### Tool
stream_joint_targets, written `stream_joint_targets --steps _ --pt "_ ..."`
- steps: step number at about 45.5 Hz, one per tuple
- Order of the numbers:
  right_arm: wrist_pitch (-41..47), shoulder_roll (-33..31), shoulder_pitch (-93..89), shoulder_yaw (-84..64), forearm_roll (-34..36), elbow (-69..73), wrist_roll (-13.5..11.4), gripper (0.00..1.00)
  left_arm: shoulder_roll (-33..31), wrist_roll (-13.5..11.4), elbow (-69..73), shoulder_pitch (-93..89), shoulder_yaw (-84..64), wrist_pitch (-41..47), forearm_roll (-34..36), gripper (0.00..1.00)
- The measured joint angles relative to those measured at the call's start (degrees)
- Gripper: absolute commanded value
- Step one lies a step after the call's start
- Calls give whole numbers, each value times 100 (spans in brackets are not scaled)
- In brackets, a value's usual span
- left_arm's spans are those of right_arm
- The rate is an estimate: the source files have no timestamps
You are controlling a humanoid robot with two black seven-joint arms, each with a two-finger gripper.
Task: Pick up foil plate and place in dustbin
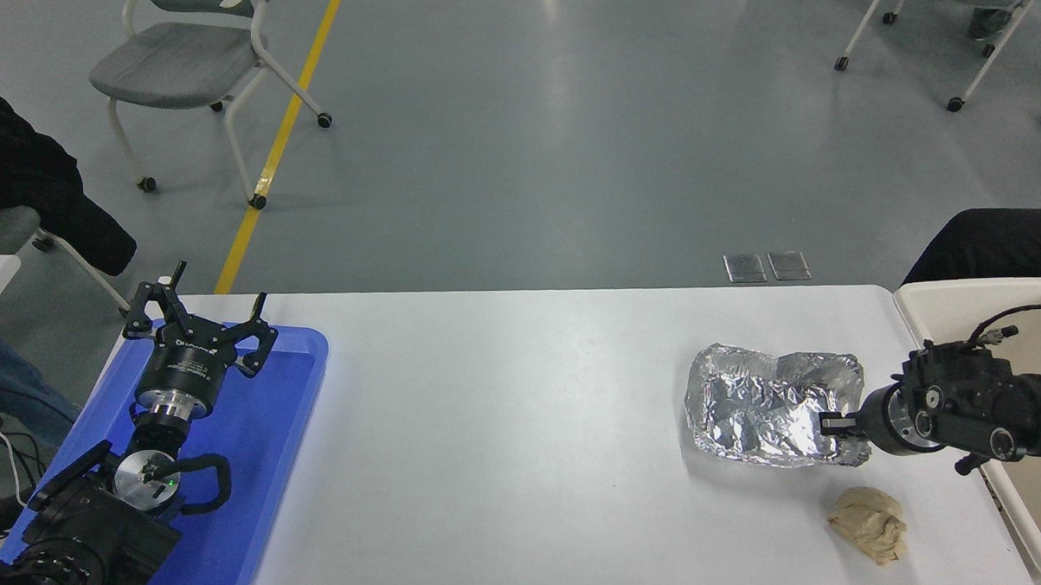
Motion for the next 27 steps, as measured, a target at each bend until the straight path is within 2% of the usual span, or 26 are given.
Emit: stream_joint_targets --steps 14,19,27 --pt "286 -794 1309 -663 161 1055 -8 0 0 0 2 0 0 0 0 100" --pt "481 -1121 2316 -1315 360 1677 -9 0 0 0 4 0 0 0 0 100" --pt "762 -1301 4076 -2442 743 2495 -8 0 1 0 4 1 0 0 0 100"
